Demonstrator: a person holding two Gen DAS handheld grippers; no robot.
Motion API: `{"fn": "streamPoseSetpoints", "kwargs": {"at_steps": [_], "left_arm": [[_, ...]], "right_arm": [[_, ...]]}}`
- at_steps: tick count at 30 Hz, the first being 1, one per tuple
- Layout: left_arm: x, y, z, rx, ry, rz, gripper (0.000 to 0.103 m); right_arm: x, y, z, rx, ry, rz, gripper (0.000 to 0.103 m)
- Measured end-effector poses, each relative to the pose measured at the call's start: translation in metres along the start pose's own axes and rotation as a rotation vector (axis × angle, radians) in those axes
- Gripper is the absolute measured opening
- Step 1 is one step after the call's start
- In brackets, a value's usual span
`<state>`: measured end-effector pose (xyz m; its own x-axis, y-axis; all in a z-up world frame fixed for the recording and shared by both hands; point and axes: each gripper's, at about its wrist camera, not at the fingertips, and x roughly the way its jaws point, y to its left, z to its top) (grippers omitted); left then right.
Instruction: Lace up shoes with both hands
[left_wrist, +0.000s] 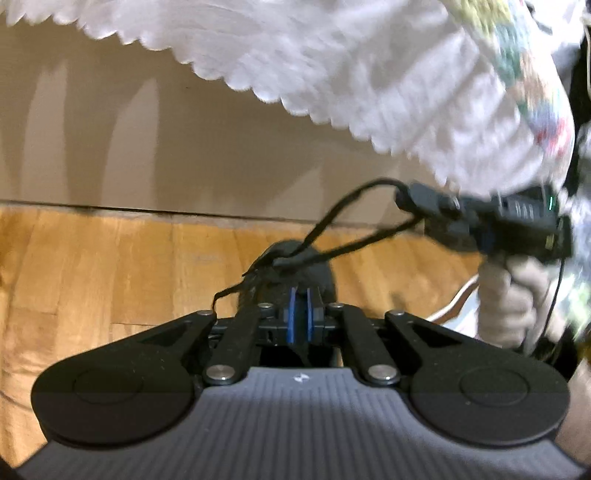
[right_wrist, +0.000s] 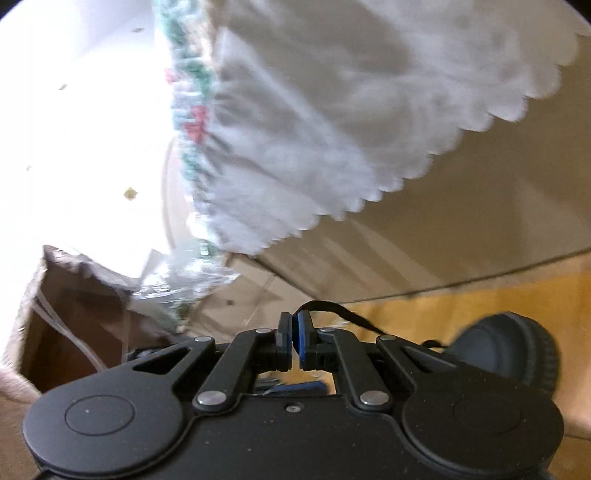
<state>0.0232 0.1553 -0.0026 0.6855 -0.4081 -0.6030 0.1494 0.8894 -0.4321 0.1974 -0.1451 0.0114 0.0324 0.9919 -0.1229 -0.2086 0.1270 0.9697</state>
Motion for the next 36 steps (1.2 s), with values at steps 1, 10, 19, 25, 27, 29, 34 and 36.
{"fn": "streamPoseSetpoints", "kwargs": {"at_steps": [1, 10, 19, 25, 27, 29, 34, 36], "left_arm": [[-0.003, 0.000, 0.003, -0.019, -0.029, 0.012, 0.004], [-0.005, -0.002, 0.014, -0.131, -0.069, -0.067, 0.034], [0.020, -0.002, 0.006, -0.105, 0.071, -0.017, 0.044], [0.036, -0.011, 0.004, 0.019, 0.156, 0.031, 0.045], [0.038, -0.017, 0.002, 0.110, 0.169, 0.085, 0.006], [0.035, -0.021, 0.001, 0.183, 0.160, 0.130, 0.001], [0.015, -0.020, 0.002, 0.187, 0.094, 0.128, 0.001], [0.007, -0.026, 0.000, 0.231, 0.080, 0.110, 0.001]], "right_arm": [[0.001, 0.002, 0.000, -0.012, 0.004, 0.006, 0.006], [0.029, 0.014, -0.016, -0.099, 0.190, 0.031, 0.006], [0.065, 0.017, -0.044, -0.171, 0.385, -0.031, 0.006], [0.080, 0.026, -0.056, -0.250, 0.465, -0.037, 0.009], [0.079, 0.026, -0.055, -0.256, 0.472, -0.047, 0.010], [0.072, 0.024, -0.048, -0.248, 0.443, -0.066, 0.017], [0.037, 0.002, -0.021, -0.102, 0.269, -0.102, 0.033], [0.025, -0.014, -0.014, 0.007, 0.195, -0.137, 0.038]]}}
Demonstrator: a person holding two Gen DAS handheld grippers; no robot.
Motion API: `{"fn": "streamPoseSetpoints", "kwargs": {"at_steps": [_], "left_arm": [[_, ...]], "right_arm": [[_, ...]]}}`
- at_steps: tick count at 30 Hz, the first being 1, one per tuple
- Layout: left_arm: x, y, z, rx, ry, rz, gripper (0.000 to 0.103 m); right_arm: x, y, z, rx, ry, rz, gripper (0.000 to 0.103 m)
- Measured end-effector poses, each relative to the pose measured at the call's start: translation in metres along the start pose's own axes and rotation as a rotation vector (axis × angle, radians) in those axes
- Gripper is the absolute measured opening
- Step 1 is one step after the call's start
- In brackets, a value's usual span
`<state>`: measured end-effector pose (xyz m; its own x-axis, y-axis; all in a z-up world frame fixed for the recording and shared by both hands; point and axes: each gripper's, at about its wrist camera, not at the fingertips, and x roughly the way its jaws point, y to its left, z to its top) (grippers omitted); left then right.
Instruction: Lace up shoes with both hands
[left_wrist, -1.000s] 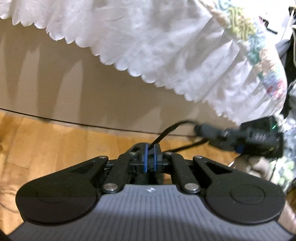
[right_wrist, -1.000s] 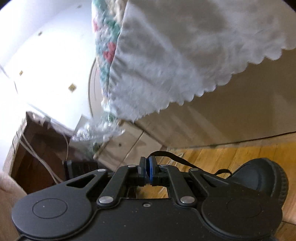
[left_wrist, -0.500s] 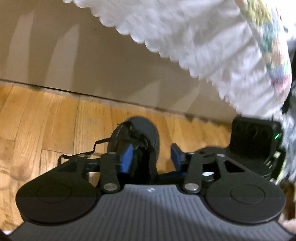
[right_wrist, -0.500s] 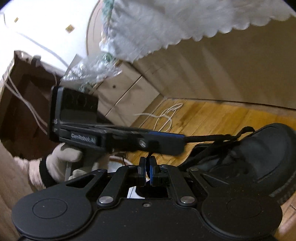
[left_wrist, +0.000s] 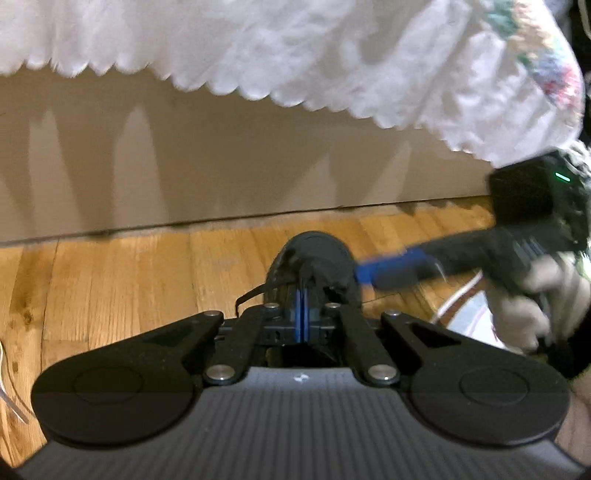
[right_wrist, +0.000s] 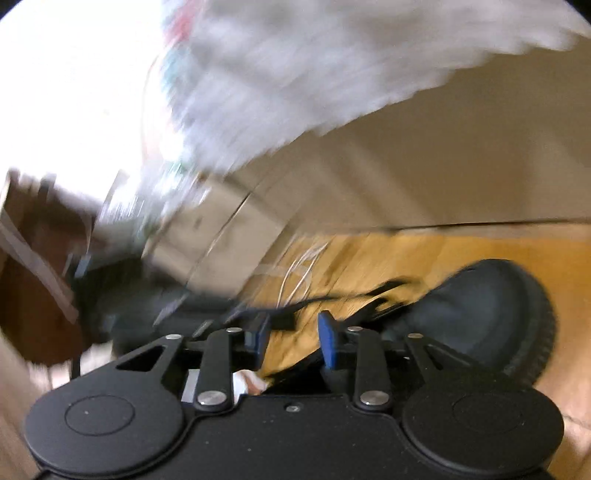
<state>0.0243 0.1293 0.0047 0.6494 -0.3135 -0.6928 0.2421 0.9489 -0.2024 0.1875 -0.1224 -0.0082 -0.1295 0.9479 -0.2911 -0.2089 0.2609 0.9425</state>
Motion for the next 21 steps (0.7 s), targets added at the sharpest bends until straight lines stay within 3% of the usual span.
{"fn": "streamPoseSetpoints", "kwargs": {"at_steps": [3, 7, 16, 21], "left_arm": [[-0.012, -0.017, -0.004, 0.094, -0.013, -0.036, 0.001], [-0.016, -0.038, -0.012, 0.188, 0.015, -0.089, 0.001], [-0.010, -0.059, -0.024, 0.231, 0.045, -0.133, 0.001], [-0.005, -0.059, -0.031, 0.248, 0.066, -0.120, 0.001]], "right_arm": [[-0.012, -0.026, 0.002, 0.159, -0.068, -0.003, 0.042], [-0.012, -0.047, -0.001, 0.316, -0.085, 0.086, 0.044], [0.015, -0.020, -0.004, 0.178, 0.041, 0.033, 0.044], [0.026, -0.011, -0.008, 0.118, 0.091, 0.012, 0.044]]}}
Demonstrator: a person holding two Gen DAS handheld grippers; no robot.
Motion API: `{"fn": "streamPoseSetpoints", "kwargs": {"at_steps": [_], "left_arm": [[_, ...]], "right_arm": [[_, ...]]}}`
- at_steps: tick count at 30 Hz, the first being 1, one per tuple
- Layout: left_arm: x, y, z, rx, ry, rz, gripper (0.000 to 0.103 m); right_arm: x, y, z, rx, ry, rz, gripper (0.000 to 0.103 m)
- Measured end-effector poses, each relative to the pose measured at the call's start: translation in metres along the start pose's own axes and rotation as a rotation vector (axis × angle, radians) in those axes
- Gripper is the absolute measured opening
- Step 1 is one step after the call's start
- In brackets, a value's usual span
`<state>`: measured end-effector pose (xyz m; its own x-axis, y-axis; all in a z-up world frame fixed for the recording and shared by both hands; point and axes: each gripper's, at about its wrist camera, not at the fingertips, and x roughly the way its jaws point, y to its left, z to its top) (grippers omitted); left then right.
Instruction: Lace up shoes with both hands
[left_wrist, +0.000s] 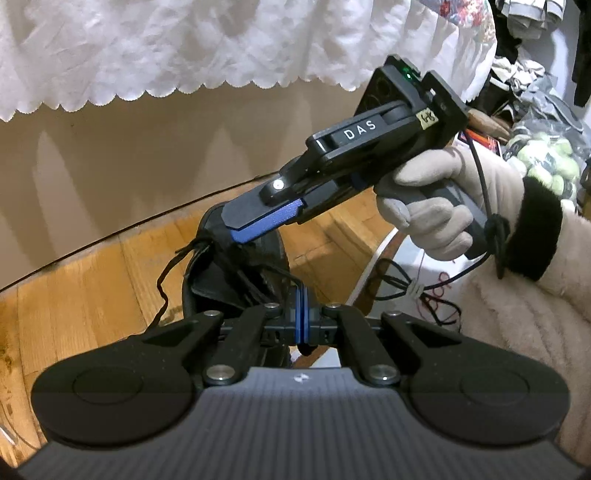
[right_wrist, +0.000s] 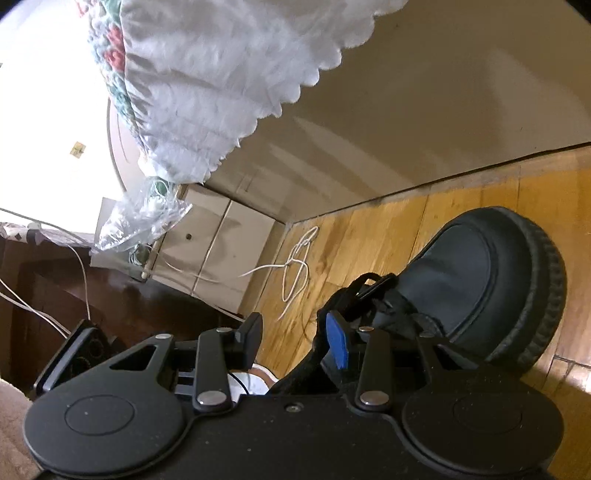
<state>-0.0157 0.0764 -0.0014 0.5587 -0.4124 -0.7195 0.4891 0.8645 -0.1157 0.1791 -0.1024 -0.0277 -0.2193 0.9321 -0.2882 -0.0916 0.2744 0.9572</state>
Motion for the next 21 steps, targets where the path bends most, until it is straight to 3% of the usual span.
{"fn": "streamPoseSetpoints", "kwargs": {"at_steps": [3, 5, 6, 7, 15, 18, 21], "left_arm": [[-0.002, -0.001, -0.001, 0.007, 0.005, 0.010, 0.001], [-0.002, -0.005, 0.001, 0.026, 0.049, 0.073, 0.001], [-0.003, -0.008, 0.004, 0.044, 0.071, 0.113, 0.001], [-0.006, -0.010, 0.006, 0.061, 0.084, 0.145, 0.001], [-0.024, 0.008, 0.010, 0.136, 0.130, 0.360, 0.004], [-0.025, 0.023, 0.002, 0.083, 0.104, 0.317, 0.005], [-0.028, 0.016, -0.008, 0.120, 0.045, 0.257, 0.004]], "right_arm": [[0.004, 0.004, -0.001, -0.037, 0.009, -0.045, 0.042], [0.005, 0.007, -0.001, -0.075, 0.011, -0.049, 0.037], [0.005, 0.009, -0.002, -0.099, 0.013, -0.050, 0.018], [0.005, 0.011, -0.002, -0.116, 0.013, -0.049, 0.005], [-0.014, 0.010, 0.001, -0.118, -0.032, -0.058, 0.004], [-0.015, 0.002, 0.001, -0.063, -0.044, -0.068, 0.008], [-0.012, -0.002, 0.003, -0.029, -0.051, -0.062, 0.010]]}}
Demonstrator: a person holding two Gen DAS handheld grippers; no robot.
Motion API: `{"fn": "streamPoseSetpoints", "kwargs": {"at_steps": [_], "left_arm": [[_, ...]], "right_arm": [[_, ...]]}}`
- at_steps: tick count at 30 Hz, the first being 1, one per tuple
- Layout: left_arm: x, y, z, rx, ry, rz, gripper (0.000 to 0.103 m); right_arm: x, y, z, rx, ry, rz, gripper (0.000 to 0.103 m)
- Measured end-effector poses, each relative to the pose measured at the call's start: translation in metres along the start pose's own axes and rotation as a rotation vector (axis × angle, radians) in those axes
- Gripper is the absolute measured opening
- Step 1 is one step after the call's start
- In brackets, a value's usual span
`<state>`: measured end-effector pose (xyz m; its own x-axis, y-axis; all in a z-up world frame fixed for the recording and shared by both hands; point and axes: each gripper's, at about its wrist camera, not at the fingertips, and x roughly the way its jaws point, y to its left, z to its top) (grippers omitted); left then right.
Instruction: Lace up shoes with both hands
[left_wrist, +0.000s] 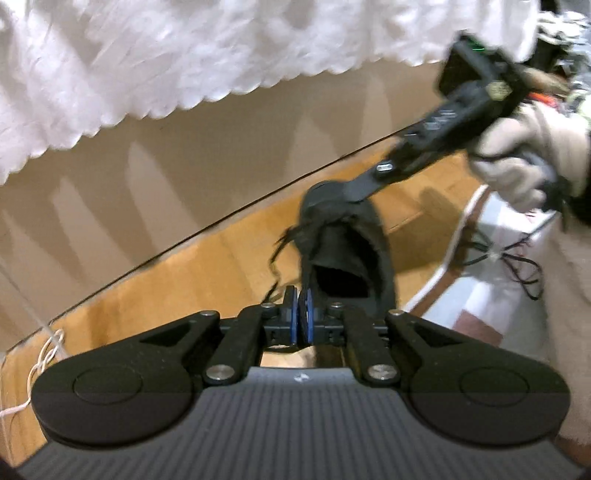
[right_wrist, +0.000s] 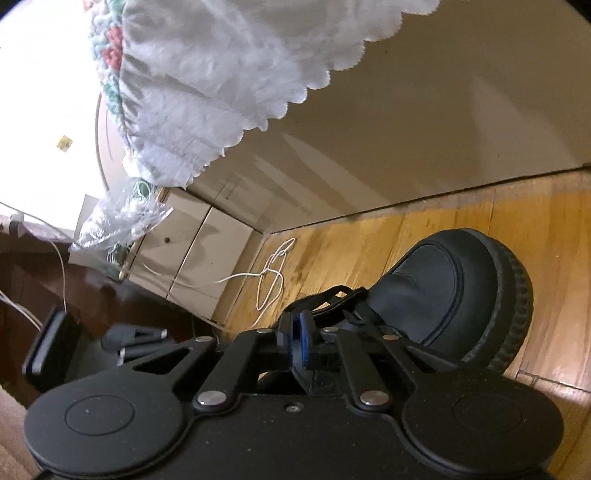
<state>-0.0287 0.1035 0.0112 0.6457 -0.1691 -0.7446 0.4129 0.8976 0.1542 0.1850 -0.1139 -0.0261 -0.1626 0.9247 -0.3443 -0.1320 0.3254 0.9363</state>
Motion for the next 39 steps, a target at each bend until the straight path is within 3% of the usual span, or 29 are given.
{"fn": "streamPoseSetpoints", "kwargs": {"at_steps": [2, 3, 4, 5, 13, 18, 20, 22, 25, 29, 33, 35, 39], "left_arm": [[-0.004, -0.008, -0.004, 0.003, -0.042, -0.062, 0.004], [-0.005, -0.010, -0.003, -0.018, -0.057, -0.118, 0.004], [-0.005, -0.013, -0.002, -0.039, -0.066, -0.168, 0.004], [-0.004, -0.016, 0.000, -0.049, -0.072, -0.202, 0.004], [0.009, -0.032, 0.002, 0.006, -0.054, -0.247, 0.004], [0.007, -0.039, -0.005, 0.062, -0.039, -0.223, 0.004], [0.007, -0.038, -0.005, 0.064, -0.033, -0.211, 0.004], [0.008, -0.035, -0.005, 0.054, -0.027, -0.193, 0.004], [0.008, -0.028, -0.004, 0.038, -0.013, -0.145, 0.004], [0.009, -0.012, -0.005, 0.031, 0.019, -0.017, 0.005], [0.017, 0.009, -0.012, -0.018, 0.048, 0.068, 0.007], [0.021, 0.021, -0.017, -0.094, 0.061, 0.049, 0.007], [0.009, 0.059, -0.028, -0.439, -0.050, -0.104, 0.010]], "right_arm": [[0.002, 0.002, 0.000, 0.002, 0.004, 0.014, 0.014], [0.003, 0.003, 0.000, 0.004, 0.009, 0.016, 0.022], [0.004, 0.004, 0.000, 0.007, 0.011, 0.011, 0.039], [0.004, 0.004, 0.000, 0.013, 0.008, -0.003, 0.046], [0.008, 0.021, -0.005, -0.054, 0.073, 0.028, 0.047], [0.025, 0.045, -0.016, -0.155, 0.190, 0.055, 0.047], [0.035, 0.047, -0.020, -0.172, 0.239, 0.018, 0.041], [0.043, 0.044, -0.023, -0.176, 0.266, -0.019, 0.020], [0.040, 0.042, -0.021, -0.169, 0.223, -0.011, 0.007], [0.025, 0.042, -0.014, -0.152, 0.143, 0.060, 0.007], [0.022, 0.037, -0.015, -0.135, 0.132, 0.037, 0.007], [0.022, 0.036, -0.020, -0.120, 0.120, -0.014, 0.007], [0.015, 0.031, -0.036, -0.061, 0.060, -0.054, 0.007]]}}
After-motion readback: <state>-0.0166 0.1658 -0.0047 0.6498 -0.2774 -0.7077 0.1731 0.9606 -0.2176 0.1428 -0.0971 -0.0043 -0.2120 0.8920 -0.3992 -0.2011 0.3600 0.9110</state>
